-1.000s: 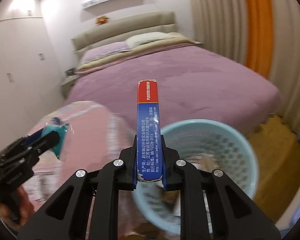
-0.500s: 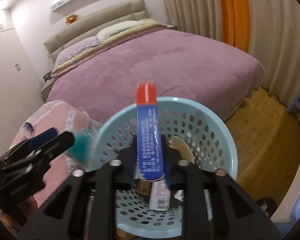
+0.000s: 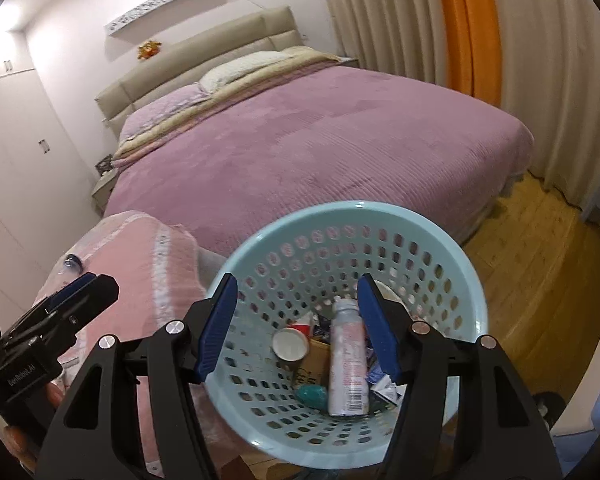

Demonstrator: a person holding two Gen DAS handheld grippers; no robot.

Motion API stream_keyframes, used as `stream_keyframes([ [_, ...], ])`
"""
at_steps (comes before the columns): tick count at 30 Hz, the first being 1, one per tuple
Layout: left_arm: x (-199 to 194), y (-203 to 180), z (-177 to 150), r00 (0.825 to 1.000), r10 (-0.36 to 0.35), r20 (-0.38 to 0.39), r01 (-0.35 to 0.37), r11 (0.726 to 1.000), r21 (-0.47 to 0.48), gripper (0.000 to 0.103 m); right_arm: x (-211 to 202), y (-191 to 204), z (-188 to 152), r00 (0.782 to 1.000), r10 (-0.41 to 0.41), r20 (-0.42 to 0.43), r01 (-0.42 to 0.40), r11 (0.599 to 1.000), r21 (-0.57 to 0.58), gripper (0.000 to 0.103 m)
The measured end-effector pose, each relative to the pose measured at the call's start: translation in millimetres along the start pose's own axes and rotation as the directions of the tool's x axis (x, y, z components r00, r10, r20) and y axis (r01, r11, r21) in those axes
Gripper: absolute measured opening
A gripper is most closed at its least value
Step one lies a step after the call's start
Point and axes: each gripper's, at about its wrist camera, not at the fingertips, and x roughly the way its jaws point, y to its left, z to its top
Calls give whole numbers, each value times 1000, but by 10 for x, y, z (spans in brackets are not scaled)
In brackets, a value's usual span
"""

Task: Collect trash
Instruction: 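Grasp the white polka-dot cloth on the rug with the right tool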

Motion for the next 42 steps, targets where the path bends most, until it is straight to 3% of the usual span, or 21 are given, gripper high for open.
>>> stream_keyframes([
  [7, -584, 377, -17, 995, 62, 75, -57, 996, -66, 76, -94, 497, -59, 993, 122, 5, -121, 990, -68, 59],
  [14, -1155, 906, -165, 972, 218, 83, -205, 968, -148, 76, -148, 1240, -305, 981, 193, 29, -180, 954, -239, 59],
  [17, -1418, 1152, -261, 953, 287, 100, -266, 946, -186, 76, -123, 1547, -488, 963, 269, -13, -261, 922, -287, 59],
  [20, -1627, 1384, -332, 943, 314, 110, -283, 930, -234, 76, -39, 1853, -706, 948, 311, -64, -315, 901, -299, 58],
  [23, -1760, 1562, -400, 931, 348, 114, -307, 911, -275, 76, 81, 2156, -955, 919, 367, -142, -393, 862, -319, 56],
  [28, -1874, 1823, -573, 906, 413, 98, -359, 868, -343, 76, 250, 2565, -1280, 892, 387, -234, -451, 797, -402, 54],
  [31, -1889, 1975, -670, 902, 423, 83, -366, 852, -374, 76, 346, 2764, -1415, 890, 361, -279, -453, 778, -436, 54],
  [39, -1877, 2187, -783, 904, 424, 50, -372, 838, -399, 76, 566, 3037, -1616, 895, 272, -353, -419, 783, -460, 54],
  [41, -1851, 2208, -777, 905, 423, 47, -371, 838, -401, 76, 585, 3083, -1636, 898, 267, -350, -415, 777, -474, 50],
  [42, -1850, 2199, -791, 905, 423, 45, -372, 838, -400, 76, 598, 3110, -1660, 897, 266, -353, -418, 770, -482, 39],
])
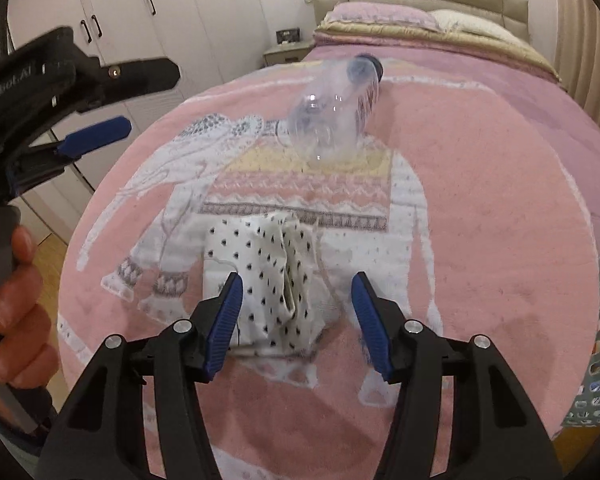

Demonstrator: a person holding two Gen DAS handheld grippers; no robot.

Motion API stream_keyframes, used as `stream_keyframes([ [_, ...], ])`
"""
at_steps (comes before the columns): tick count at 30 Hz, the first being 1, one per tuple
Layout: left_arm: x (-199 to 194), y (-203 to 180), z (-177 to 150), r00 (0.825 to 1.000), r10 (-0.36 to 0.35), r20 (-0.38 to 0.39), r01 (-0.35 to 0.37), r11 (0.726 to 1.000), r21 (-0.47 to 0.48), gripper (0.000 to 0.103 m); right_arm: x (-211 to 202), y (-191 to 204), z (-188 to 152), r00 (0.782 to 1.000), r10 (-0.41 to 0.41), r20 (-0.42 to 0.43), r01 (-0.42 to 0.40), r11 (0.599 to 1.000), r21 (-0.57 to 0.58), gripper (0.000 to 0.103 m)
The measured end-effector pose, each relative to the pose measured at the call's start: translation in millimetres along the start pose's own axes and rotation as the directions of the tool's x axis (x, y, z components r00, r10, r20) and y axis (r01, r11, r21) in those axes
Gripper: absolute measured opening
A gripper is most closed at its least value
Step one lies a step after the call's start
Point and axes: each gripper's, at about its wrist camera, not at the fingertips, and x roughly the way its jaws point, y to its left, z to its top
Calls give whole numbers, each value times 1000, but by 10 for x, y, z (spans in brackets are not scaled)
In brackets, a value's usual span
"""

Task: Collect trash
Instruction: 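Grasp the white polka-dot cloth on the rug with the right tool, then grasp the clear plastic bottle with the left tool while right tool holds the cloth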

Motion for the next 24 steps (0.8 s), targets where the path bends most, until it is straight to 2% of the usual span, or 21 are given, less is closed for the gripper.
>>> stream_keyframes([
  [1, 13, -1, -1, 1000, 1, -3, -1, 1000, 2, 76, 8, 9, -9, 1000, 0, -3, 0, 1000, -11, 25],
  [4, 34, -36, 10, 1000, -1, -5, 1, 1000, 12, 76, -3, 61, -51, 1000, 10, 7, -9, 999, -43, 8],
  [8, 83, -182, 59, 1000, -13, -5, 13, 998, 60, 76, -44, 12, -50, 1000, 12, 25, -12, 1000, -25, 5],
  [14, 324, -414, 166, 998, -57, -41, 61, 994, 96, 76, -197, -318, 42, 995, -61, 81, 58, 998, 32, 5],
  [20, 765, -623, 308, 993, -39, -110, 53, 991, 125, 76, -248, -841, 218, 989, -121, 87, 111, 988, 108, 5],
  [24, 1140, -676, 377, 983, 32, -183, -11, 993, 117, 74, -213, -1063, 292, 986, -141, 88, 128, 982, 136, 5],
])
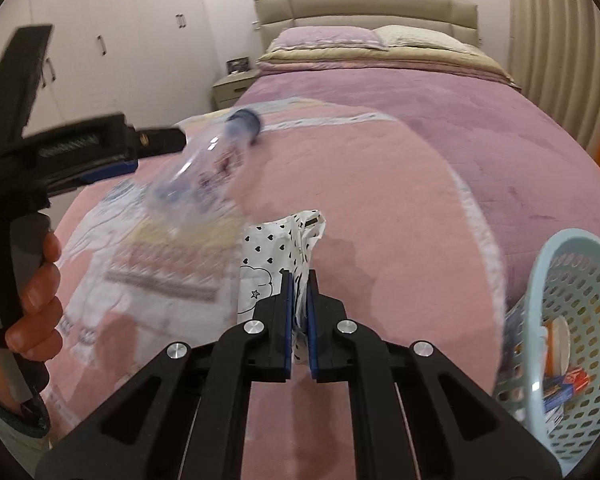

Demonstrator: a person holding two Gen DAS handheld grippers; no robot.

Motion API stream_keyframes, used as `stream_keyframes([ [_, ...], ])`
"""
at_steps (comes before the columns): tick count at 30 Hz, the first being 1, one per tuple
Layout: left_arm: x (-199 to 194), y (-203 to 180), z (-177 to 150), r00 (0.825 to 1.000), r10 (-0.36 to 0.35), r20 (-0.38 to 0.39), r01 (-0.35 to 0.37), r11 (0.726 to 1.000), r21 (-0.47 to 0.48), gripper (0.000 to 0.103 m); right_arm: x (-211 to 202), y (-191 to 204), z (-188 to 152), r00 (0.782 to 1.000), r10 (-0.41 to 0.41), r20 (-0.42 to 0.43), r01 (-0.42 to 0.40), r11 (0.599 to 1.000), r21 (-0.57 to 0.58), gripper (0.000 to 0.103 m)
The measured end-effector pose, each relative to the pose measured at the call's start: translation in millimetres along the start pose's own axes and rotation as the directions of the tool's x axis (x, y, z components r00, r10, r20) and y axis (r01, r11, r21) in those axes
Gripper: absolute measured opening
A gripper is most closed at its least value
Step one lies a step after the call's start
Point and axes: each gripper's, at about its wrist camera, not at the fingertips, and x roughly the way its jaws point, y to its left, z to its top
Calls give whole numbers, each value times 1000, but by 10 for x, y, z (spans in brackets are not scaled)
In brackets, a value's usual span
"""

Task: Collect trash
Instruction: 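Grasp the clear plastic bottle with the left tool while right tool holds the cloth, then carry the bottle and cloth to the blue basket and open both tools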

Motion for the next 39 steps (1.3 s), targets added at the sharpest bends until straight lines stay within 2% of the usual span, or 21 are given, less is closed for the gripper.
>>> stream_keyframes([
  [3, 163, -136, 45, 995, 100, -6, -99, 993, 69, 74, 53, -136, 23, 1000, 0, -11, 1, 1000, 22, 5],
  [6, 283, -243, 44, 987, 161, -19, -157, 980, 118, 73, 101, -236, 27, 1000, 11, -25, -10, 999, 46, 5],
  [8, 338, -242, 49, 986, 163, -37, -158, 980, 123, 65, 96, -271, 19, 999, 18, -27, -17, 999, 50, 5],
  [11, 381, -249, 3, 988, 145, -52, -137, 983, 125, 46, 114, -326, 16, 998, 50, -30, -48, 996, 74, 6],
  [14, 352, -296, -82, 983, 180, -22, -174, 971, 165, 45, 128, -421, 8, 994, 103, -39, -98, 987, 128, 9],
  [16, 328, -321, -115, 985, 175, -11, -170, 970, 172, 45, 141, -454, 10, 991, 131, -38, -124, 982, 146, 14],
  [19, 258, -311, -185, 990, 141, -3, -138, 976, 166, 45, 151, -427, 24, 990, 135, -40, -128, 982, 136, 19],
  [24, 85, -347, -349, 997, 67, 27, -71, 985, 156, 45, 179, -321, 29, 995, 91, -40, -87, 993, 86, 19],
  [25, 53, -355, -369, 999, 43, 31, -47, 987, 151, 45, 171, -301, 21, 996, 79, -38, -76, 995, 69, 16],
  [26, 23, -367, -387, 999, 21, 35, -26, 988, 150, 45, 177, -287, 17, 997, 73, -39, -71, 996, 59, 8],
  [28, -81, -431, -430, 998, -31, 53, 22, 988, 156, 45, 130, -261, -7, 997, 66, -28, -65, 997, 39, 5],
  [30, -181, -518, -458, 994, -81, 73, 68, 983, 173, 45, 30, -296, -12, 997, 75, -5, -75, 996, 54, 4],
  [33, -292, -694, -465, 986, -145, 85, 125, 971, 204, 45, -196, -389, 13, 998, 41, 48, -44, 997, 63, 3],
  [35, -350, -816, -472, 980, -175, 93, 151, 963, 225, 45, -406, -513, 36, 995, -21, 96, 14, 998, 69, 3],
  [37, -438, -1013, -475, 971, -213, 107, 180, 949, 257, 45, -540, -633, 32, 992, -48, 118, 38, 995, 90, 3],
  [39, -490, -1190, -479, 963, -245, 113, 206, 937, 282, 45, -741, -862, 7, 985, -93, 145, 72, 987, 146, 3],
])
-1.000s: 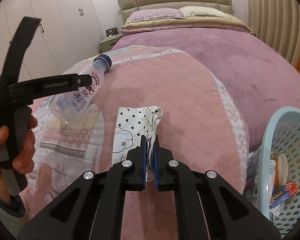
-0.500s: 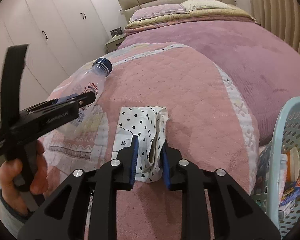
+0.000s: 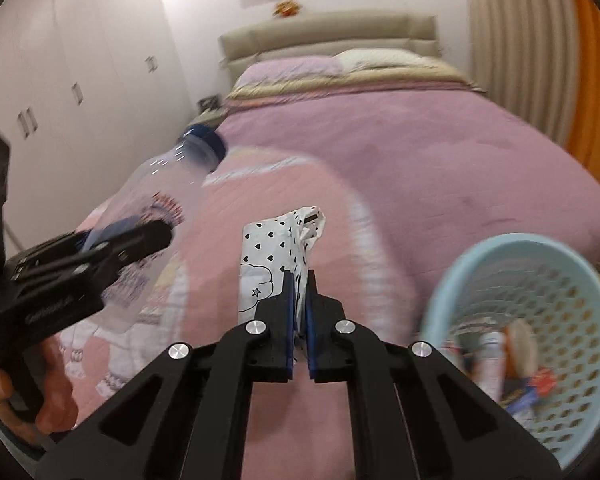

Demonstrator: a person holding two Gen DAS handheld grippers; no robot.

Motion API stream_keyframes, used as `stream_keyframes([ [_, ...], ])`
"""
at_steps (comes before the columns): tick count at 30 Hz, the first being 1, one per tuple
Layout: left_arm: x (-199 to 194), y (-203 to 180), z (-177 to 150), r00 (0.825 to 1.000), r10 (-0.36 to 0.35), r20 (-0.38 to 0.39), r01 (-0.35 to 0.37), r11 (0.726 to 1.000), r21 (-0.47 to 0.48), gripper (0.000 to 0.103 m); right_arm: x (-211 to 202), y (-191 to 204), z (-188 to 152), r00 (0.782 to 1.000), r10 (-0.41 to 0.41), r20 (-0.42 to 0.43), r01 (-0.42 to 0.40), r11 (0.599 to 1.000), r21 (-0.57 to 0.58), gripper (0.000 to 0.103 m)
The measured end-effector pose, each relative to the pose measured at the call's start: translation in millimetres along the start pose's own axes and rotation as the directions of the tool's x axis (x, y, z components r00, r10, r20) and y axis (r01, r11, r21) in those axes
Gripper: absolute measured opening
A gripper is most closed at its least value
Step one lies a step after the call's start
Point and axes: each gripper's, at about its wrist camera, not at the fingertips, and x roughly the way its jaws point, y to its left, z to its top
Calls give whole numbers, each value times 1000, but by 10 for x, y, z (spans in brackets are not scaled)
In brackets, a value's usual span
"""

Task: Collect trash
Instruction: 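Carry the bottle and cloth to the blue basket and open both tools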

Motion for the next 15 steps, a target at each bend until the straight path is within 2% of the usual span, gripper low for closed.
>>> stream_keyframes([
  [7, 230, -668, 148, 993, -114, -12, 114, 992, 60, 45, -472, -701, -8, 984, -164, 73, 153, 978, 139, 3],
  [12, 554, -1101, 172, 977, -203, -70, 208, 975, 79, 45, -609, -1145, -121, 966, -255, 44, 239, 944, 226, 3],
  [15, 710, -1281, 157, 971, -218, -98, 227, 970, 93, 45, -632, -1342, -170, 959, -284, 15, 271, 927, 258, 3],
])
